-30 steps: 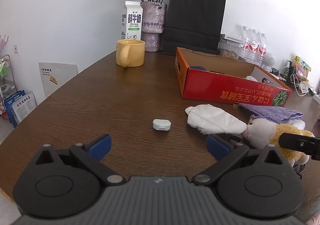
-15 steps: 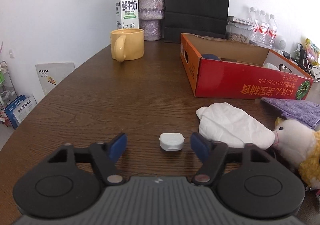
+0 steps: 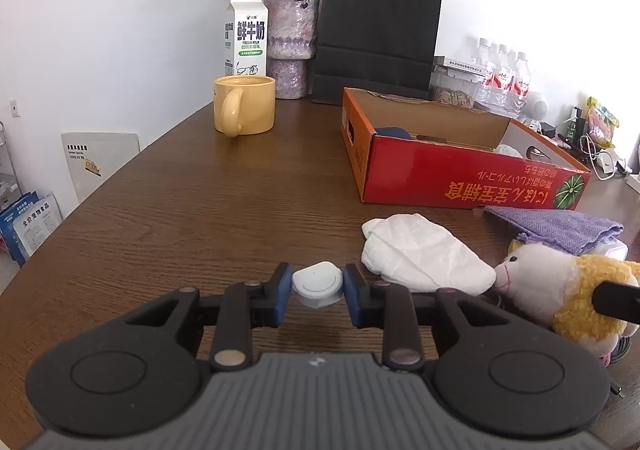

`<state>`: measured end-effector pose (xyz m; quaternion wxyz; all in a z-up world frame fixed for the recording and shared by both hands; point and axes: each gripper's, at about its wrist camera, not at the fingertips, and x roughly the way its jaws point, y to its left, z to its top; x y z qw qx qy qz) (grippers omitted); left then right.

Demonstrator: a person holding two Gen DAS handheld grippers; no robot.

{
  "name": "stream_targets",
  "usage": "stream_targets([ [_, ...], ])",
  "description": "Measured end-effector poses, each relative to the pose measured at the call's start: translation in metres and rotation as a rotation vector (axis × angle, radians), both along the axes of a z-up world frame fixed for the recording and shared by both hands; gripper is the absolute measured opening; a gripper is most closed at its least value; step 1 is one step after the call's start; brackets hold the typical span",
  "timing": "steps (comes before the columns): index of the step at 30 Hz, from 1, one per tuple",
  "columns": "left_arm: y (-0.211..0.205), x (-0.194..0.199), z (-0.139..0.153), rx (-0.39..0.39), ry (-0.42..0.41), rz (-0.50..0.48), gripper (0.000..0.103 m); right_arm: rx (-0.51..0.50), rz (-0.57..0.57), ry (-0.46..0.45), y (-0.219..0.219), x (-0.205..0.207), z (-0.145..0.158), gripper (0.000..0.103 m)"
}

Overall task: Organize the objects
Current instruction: 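Lift the plush sheep with the right tool while the left tool grasps the small white cap, then carry the plush sheep to the red box with the right tool while the left tool carries the cap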

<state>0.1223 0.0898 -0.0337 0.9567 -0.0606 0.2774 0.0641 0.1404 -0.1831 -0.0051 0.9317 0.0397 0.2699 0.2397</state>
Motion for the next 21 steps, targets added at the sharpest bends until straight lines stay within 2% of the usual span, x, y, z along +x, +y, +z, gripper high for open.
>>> stream_targets([
  [8,-0.006,-0.013,0.018,-0.007,-0.058,-0.008,0.029,0.041,0.016,-0.047,-0.013,-0.013,0.011,0.083],
  [15,-0.025,-0.015,0.041,0.001,-0.122,-0.027,0.029,0.056,0.021,-0.149,-0.024,-0.026,0.031,0.083],
  [21,-0.046,-0.002,0.066,0.007,-0.19,-0.051,0.029,0.079,0.026,-0.219,-0.032,-0.019,0.047,0.083],
])
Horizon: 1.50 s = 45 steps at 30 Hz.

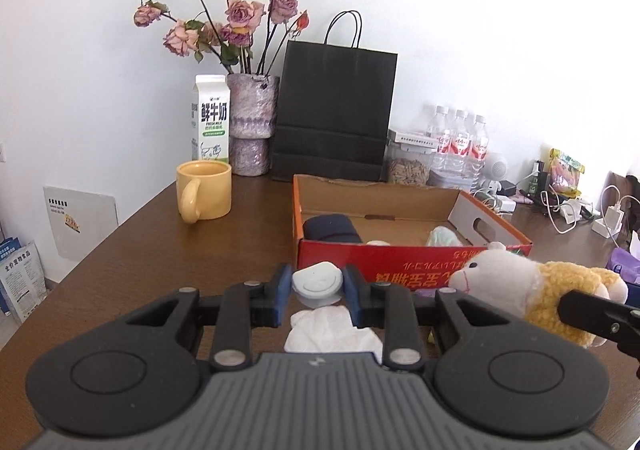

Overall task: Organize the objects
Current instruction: 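Carry the plush sheep to the red box with the right tool while the left tool carries the cap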

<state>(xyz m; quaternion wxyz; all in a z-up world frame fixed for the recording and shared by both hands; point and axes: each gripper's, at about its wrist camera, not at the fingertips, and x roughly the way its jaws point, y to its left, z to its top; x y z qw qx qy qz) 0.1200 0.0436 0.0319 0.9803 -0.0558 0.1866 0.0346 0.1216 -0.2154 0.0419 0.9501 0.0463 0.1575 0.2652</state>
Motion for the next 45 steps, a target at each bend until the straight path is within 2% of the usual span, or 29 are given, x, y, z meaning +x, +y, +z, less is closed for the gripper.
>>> stream_targets([
  [11,-0.034,0.052,0.023,0.003,-0.055,-0.015,0.029,0.041,0.007,-0.096,-0.007,0.053,0.023,0.084],
  [19,-0.047,0.106,0.024,-0.021,-0.057,-0.015,0.029,0.036,-0.01,-0.145,-0.006,0.109,0.033,0.084],
  [26,-0.056,0.166,0.015,-0.032,-0.037,-0.013,0.029,0.033,-0.054,-0.148,-0.003,0.181,0.018,0.084],
  [31,-0.061,0.207,0.006,-0.025,-0.019,-0.008,0.029,0.037,-0.076,-0.104,-0.001,0.232,0.001,0.084],
  [40,-0.063,0.242,-0.015,0.012,0.038,-0.007,0.029,-0.032,-0.108,-0.063,0.004,0.271,-0.028,0.088],
  [41,-0.063,0.243,-0.016,0.013,0.044,0.0,0.033,-0.037,-0.102,-0.051,0.004,0.273,-0.03,0.09],
  [42,-0.062,0.244,-0.016,0.015,0.05,0.006,0.055,-0.042,-0.101,-0.043,0.005,0.274,-0.031,0.094],
  [43,-0.061,0.243,-0.017,0.017,0.051,0.011,0.069,-0.046,-0.1,-0.04,0.005,0.274,-0.033,0.095],
  [44,-0.061,0.242,-0.017,0.025,0.043,0.018,0.094,-0.048,-0.103,-0.048,0.005,0.273,-0.035,0.102],
  [45,-0.062,0.24,-0.017,0.039,0.032,0.034,0.103,-0.051,-0.114,-0.061,0.004,0.272,-0.036,0.103],
])
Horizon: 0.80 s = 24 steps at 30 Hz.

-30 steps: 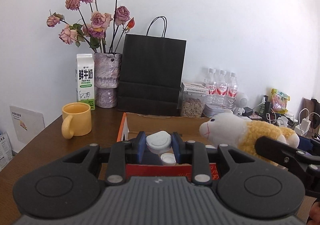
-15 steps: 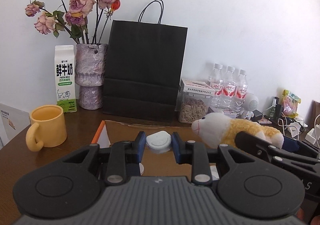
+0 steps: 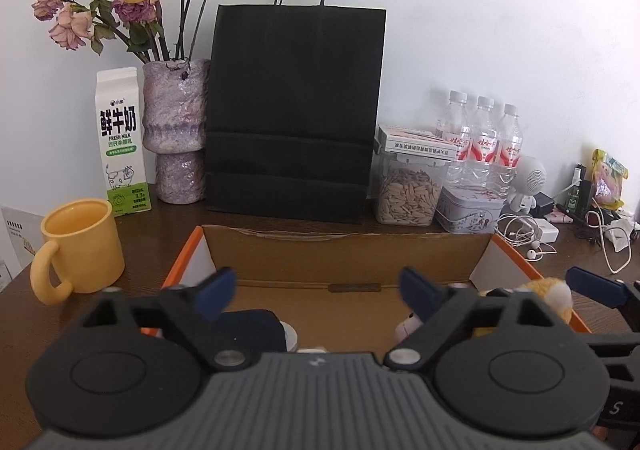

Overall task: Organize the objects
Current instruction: 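Carry the plush sheep to the red box with the right tool while the left tool carries the cap, then lower the sheep into the box and open the right tool while the left tool releases the cap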

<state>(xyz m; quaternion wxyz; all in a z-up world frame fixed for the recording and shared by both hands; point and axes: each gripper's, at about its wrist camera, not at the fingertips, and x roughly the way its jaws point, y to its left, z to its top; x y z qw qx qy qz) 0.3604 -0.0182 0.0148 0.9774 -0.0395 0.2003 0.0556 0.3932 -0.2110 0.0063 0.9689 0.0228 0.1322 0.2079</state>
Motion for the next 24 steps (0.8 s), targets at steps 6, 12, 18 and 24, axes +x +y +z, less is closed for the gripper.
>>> stream_targets([
  [6,-0.003,-0.004,0.003,0.021,-0.004,0.002,0.103,0.016,-0.013,0.011,-0.006,-0.003,-0.001,0.103],
  [12,-0.006,-0.007,0.004,0.025,-0.005,0.001,0.103,0.026,-0.024,0.02,-0.009,-0.006,-0.001,0.103],
  [18,-0.005,-0.017,0.012,0.019,-0.032,-0.002,0.103,0.033,-0.027,0.011,-0.012,-0.015,0.005,0.103],
  [24,-0.005,-0.036,0.021,0.013,-0.067,-0.007,0.103,0.017,-0.016,-0.025,-0.012,-0.035,0.016,0.103],
])
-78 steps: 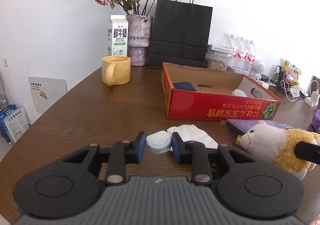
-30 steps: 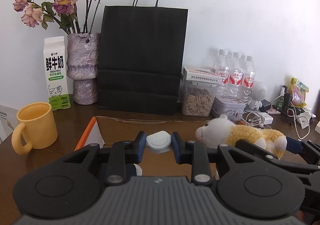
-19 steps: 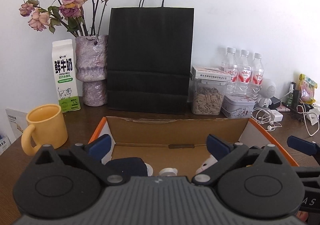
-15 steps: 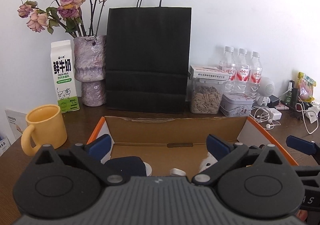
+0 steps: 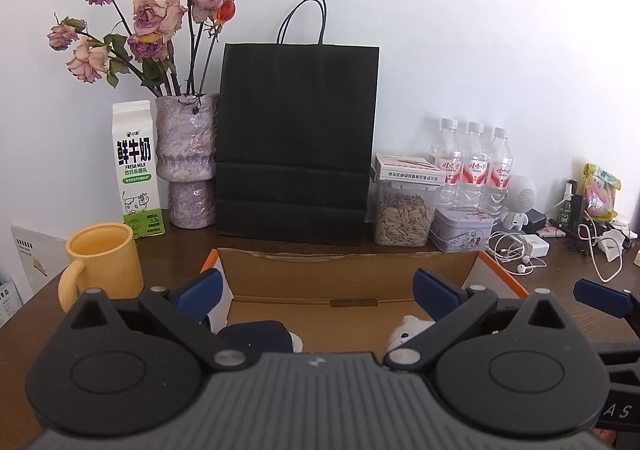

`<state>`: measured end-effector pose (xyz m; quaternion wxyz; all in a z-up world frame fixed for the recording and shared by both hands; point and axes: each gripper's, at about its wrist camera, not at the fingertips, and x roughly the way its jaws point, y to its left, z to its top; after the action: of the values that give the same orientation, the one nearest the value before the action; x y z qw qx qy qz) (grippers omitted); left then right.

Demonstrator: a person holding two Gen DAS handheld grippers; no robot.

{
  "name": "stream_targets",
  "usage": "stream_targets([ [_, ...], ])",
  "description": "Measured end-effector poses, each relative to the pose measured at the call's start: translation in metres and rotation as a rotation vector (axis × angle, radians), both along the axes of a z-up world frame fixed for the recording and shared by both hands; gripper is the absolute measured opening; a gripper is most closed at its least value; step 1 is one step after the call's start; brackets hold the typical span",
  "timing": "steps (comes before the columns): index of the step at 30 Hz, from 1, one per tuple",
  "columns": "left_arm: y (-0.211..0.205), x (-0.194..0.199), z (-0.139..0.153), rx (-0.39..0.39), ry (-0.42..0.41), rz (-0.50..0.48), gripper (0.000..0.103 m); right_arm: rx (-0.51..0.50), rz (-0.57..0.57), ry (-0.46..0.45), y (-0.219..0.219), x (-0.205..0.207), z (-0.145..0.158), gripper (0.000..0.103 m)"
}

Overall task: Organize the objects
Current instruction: 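Lower the sheep into the box and open the right tool while the left tool releases the cap, then withdraw both tools from the box toward the cables on the table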

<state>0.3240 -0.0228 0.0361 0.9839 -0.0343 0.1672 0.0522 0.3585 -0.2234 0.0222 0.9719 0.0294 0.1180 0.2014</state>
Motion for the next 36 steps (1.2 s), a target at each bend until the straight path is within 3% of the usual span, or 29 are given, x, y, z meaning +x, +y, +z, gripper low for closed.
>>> stream_targets([
  [15,-0.006,-0.071,0.008,0.002,-0.068,-0.053,0.103,-0.043,0.0,-0.06,-0.012,-0.073,0.013,0.103],
  [36,0.014,-0.169,-0.017,0.008,0.042,-0.056,0.103,-0.11,0.039,0.06,-0.026,-0.175,0.0,0.103],
])
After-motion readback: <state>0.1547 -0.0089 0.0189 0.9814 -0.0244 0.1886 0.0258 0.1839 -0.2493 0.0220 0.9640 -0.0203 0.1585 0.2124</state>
